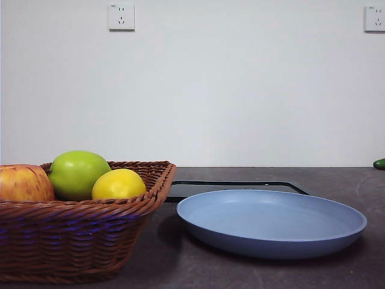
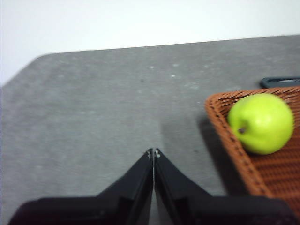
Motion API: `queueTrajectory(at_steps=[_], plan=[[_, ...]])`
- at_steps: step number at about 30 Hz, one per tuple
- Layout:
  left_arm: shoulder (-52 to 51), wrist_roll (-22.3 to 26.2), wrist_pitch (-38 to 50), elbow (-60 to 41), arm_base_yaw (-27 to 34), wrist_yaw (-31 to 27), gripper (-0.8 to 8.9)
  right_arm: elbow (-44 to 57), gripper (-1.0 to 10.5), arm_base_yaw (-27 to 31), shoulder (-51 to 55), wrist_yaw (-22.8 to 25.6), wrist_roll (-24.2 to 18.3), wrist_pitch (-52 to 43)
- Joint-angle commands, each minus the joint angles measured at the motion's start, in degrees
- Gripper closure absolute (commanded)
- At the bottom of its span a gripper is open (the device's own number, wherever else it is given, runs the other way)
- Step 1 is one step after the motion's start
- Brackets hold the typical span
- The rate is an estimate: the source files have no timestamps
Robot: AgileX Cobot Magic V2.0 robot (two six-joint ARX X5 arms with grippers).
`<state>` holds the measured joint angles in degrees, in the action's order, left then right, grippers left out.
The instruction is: Take the lemon from the basket,put the lemon in the plate,hand out the plate
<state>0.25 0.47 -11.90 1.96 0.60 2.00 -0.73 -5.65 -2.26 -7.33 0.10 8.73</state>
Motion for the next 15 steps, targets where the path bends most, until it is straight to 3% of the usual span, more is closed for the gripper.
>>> queueTrajectory(at_steps=[1,6,12,15], plan=[[-0.2,-12.0,0.2,-0.3,0.2,5.2,8.05,0.3,9.4,0.0,0.1,0.1,7.4,-0.2],[-0.2,-20.1,0.8,-0.3,0.2,18.8,8.05,0.3,9.4,0.0,0.1,0.0,19.1,-0.2],[-0.2,-23.4,1.2,-0.2,0.2,23.8,8.06,0.2,9.4,0.0,0.1,-1.0,31.2,-0.2],[-0.1,-26.3,0.6,0.5,0.2,23.9,8.06,-0.1,9.4,0.0,0.1,-5.0,32.7,-0.6]])
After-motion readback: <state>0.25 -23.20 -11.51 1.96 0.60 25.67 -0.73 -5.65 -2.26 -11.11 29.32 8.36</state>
